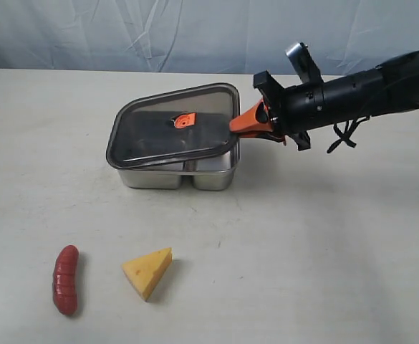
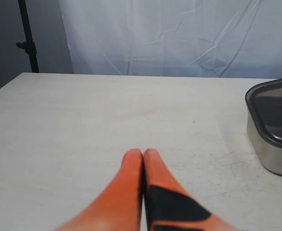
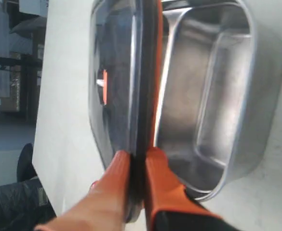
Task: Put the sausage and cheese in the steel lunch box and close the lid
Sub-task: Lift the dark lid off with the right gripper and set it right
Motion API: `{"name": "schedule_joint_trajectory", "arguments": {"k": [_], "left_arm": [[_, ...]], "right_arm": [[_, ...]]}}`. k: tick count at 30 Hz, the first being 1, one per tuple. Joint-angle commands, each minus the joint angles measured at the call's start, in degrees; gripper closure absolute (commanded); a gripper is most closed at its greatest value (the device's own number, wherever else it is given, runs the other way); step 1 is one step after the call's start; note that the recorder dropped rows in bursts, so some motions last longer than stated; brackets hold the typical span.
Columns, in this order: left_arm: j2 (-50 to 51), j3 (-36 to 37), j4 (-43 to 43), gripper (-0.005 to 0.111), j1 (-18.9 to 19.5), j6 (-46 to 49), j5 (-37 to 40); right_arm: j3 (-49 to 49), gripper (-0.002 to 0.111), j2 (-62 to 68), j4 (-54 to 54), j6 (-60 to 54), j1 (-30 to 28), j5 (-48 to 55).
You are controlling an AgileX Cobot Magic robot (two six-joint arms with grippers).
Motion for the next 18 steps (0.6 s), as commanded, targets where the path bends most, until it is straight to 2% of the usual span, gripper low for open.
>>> {"name": "schedule_joint_trajectory", "arguments": {"k": [1, 14, 18], "left_arm": [[-0.27, 0.06, 0.05, 0.107, -0.32, -0.09, -0.85], [-0.27, 0.06, 0.05, 0.107, -0.32, -0.09, -0.85], [-0.27, 0.06, 0.05, 0.107, -0.32, -0.09, -0.85]], "right_arm": [[-0.25, 0.109, -3.31, -0.89, -2.69, -0.15, 5.67], [-0.25, 0.109, -14.40, -1.31, -7.79, -0.15, 10.59], [-0.14, 0.109, -20.01, -7.11, -6.57, -0.15, 9.29]]}}
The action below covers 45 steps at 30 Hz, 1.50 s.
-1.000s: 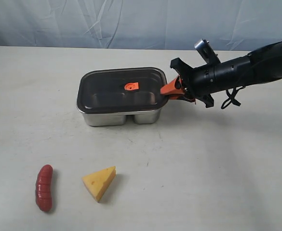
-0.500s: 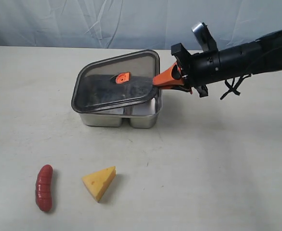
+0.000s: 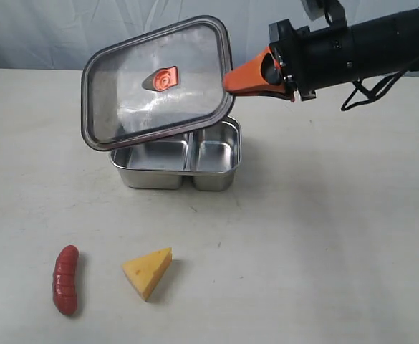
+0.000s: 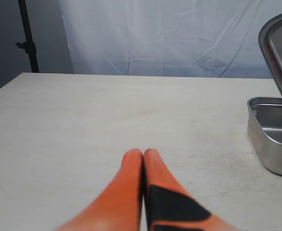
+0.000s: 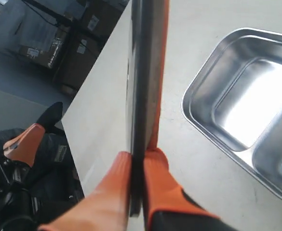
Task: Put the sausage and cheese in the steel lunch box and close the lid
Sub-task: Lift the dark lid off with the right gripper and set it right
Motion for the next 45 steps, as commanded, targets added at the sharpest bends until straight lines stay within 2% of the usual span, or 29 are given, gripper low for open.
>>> {"name": "schedule_joint_trajectory", "arguments": {"k": [1, 10, 13, 14, 17, 18, 19, 21, 23, 25, 27, 32, 37, 38, 40, 41, 42, 43, 45], "left_arm": [[-0.27, 0.06, 0.05, 0.107, -0.32, -0.09, -0.85], [-0.27, 0.06, 0.05, 0.107, -0.32, -0.09, -0.85], [-0.27, 0.06, 0.05, 0.107, -0.32, -0.09, -0.85], [-0.27, 0.06, 0.05, 0.107, -0.32, -0.09, -0.85], [-0.27, 0.06, 0.05, 0.107, -0.32, -0.09, -0.85], [-0.27, 0.06, 0.05, 0.107, -0.32, -0.09, -0.85], [-0.27, 0.06, 0.05, 0.107, -0.32, -0.09, -0.85], [-0.27, 0.06, 0.05, 0.107, -0.32, -0.09, -0.85], [-0.27, 0.06, 0.05, 0.107, -0.32, -0.09, -0.85], [-0.27, 0.06, 0.05, 0.107, -0.32, -0.09, -0.85], [-0.27, 0.06, 0.05, 0.107, -0.32, -0.09, -0.85], [-0.27, 0.06, 0.05, 0.107, -0.32, -0.09, -0.85], [-0.27, 0.06, 0.05, 0.107, -0.32, -0.09, -0.85], [-0.27, 0.06, 0.05, 0.107, -0.32, -0.09, -0.85], [-0.27, 0.06, 0.05, 0.107, -0.32, -0.09, -0.85], [-0.27, 0.06, 0.05, 0.107, -0.32, -0.09, -0.85], [-0.27, 0.06, 0.05, 0.107, -0.32, -0.09, -0.85], [-0.27, 0.06, 0.05, 0.107, -0.32, -0.09, -0.85], [-0.27, 0.06, 0.05, 0.107, -0.32, -0.09, -0.85]], "right_arm": [[-0.14, 0.109, -6.94, -6.81, 1.07, -0.15, -0.96], [-0.01, 0.109, -29.87, -48.21, 23.18, 0.08, -6.67], [2.66, 0.109, -40.62, -63.92, 26.66, 1.90, -9.34], [6.47, 0.109, -45.94, -70.63, 26.66, 3.59, -9.72], [18.11, 0.109, -53.01, -77.55, 26.76, 6.53, -11.11], [25.30, 0.109, -55.62, -80.04, 26.76, 8.12, -14.45], [28.19, 0.109, -56.53, -81.33, 26.76, 8.91, -16.70], [38.97, 0.109, -59.18, -90.69, 26.65, 13.86, -28.20], [43.69, 0.109, -59.32, -103.02, 27.30, 17.68, -29.81], [45.87, 0.109, -58.36, -110.78, 30.16, 20.69, -29.78], [46.15, 0.109, -56.29, -110.71, 30.48, 22.70, -30.76], [46.15, 0.109, -48.04, -101.50, 30.48, 26.69, -34.98], [46.15, 0.108, -46.67, -99.37, 30.48, 26.69, -33.11], [46.15, 0.105, -46.67, -98.62, 30.48, 26.69, -32.82], [46.15, 0.085, -46.67, -95.75, 30.48, 26.69, -31.73], [46.15, 0.069, -46.82, -94.99, 30.48, 26.69, -31.10], [46.15, 0.061, -47.07, -94.99, 30.48, 26.69, -31.10], [46.15, 0.056, -47.39, -94.90, 30.48, 26.69, -31.10], [46.02, 0.053, -48.10, -94.76, 30.48, 26.69, -31.10]]}}
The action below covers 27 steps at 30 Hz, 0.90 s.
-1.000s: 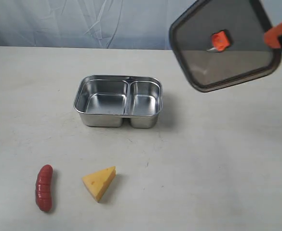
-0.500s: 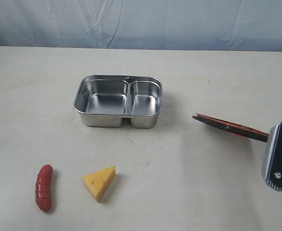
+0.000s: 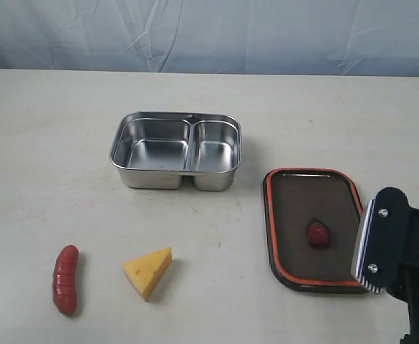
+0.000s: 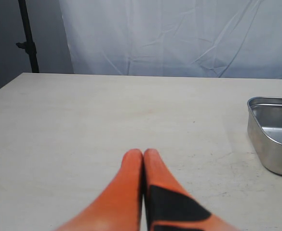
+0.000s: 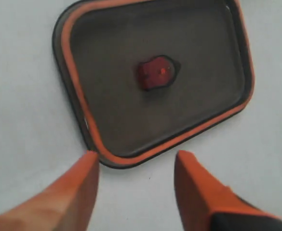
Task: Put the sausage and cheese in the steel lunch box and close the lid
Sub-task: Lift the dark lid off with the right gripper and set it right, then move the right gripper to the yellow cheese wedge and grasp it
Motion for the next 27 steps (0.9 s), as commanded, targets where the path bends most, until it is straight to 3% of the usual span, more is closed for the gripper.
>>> {"name": "schedule_joint_trajectory", "arguments": {"k": [1, 4, 7, 15, 21, 27], "left_arm": [[-0.27, 0.06, 0.05, 0.107, -0.32, -0.09, -0.85], [-0.27, 0.06, 0.05, 0.107, -0.32, -0.09, -0.85], [-0.27, 0.06, 0.05, 0.107, -0.32, -0.09, -0.85], [-0.27, 0.06, 0.05, 0.107, -0.32, -0.09, -0.85], [-0.27, 0.06, 0.05, 0.107, -0.32, -0.09, -0.85], [-0.27, 0.06, 0.05, 0.107, -0.32, -0.09, -0.85]], "right_arm": [[-0.29, 0.053, -1.74, 1.44, 0.18, 0.32, 0.33], [-3.62, 0.053, -3.68, 8.69, 0.18, 0.32, -0.19], [-8.60, 0.053, -3.02, 26.12, 0.18, 0.32, 0.20], [-22.79, 0.053, 14.62, 47.79, -2.17, 1.04, 5.25], [-32.41, 0.053, 30.07, 47.92, -24.26, 11.52, 3.68], [-39.60, 0.053, 42.31, 38.43, -24.93, 17.00, 1.81]]}}
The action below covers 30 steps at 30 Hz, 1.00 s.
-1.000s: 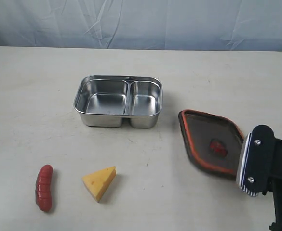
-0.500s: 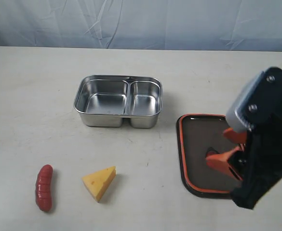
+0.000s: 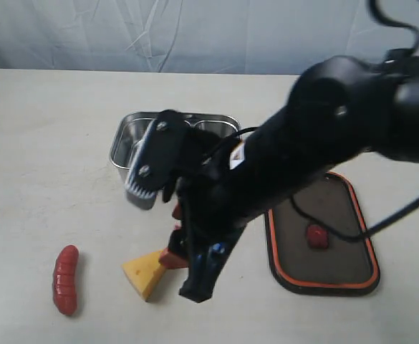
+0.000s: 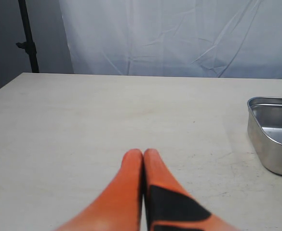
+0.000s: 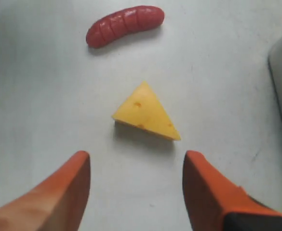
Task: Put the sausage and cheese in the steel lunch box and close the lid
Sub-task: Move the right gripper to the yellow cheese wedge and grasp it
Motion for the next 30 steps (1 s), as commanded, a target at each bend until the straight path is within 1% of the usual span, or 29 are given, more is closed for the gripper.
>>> {"name": "schedule_joint_trajectory", "arguments": {"k": [1, 5, 10, 13, 21, 24, 30], "left_arm": [[-0.27, 0.06, 0.05, 0.107, -0.32, -0.09, -0.85], [-0.27, 0.06, 0.05, 0.107, -0.32, -0.09, -0.85], [-0.27, 0.06, 0.05, 0.107, -0.32, -0.09, -0.85], [-0.27, 0.06, 0.05, 0.107, -0.32, -0.09, -0.85], [-0.27, 0.06, 0.05, 0.107, -0.32, -0.09, -0.85], [-0.27, 0.06, 0.05, 0.107, -0.32, -0.09, -0.85], [-0.27, 0.06, 0.05, 0.107, -0.32, -0.09, -0.85]], "right_arm": [[-4.97, 0.053, 8.27, -6.57, -1.53, 2.54, -0.73], [-8.96, 0.053, 14.13, -9.01, -1.53, 3.68, -0.73], [-11.34, 0.053, 18.52, -17.00, -1.53, 5.58, -0.73], [-11.43, 0.053, 20.04, -18.80, -1.39, 6.56, -1.40], [-11.43, 0.053, 21.66, -24.29, 3.64, 8.65, -5.59], [-11.43, 0.053, 22.98, -26.04, 4.01, 9.03, -4.80], [-11.43, 0.053, 24.70, -26.15, 4.01, 9.46, -4.01]]}}
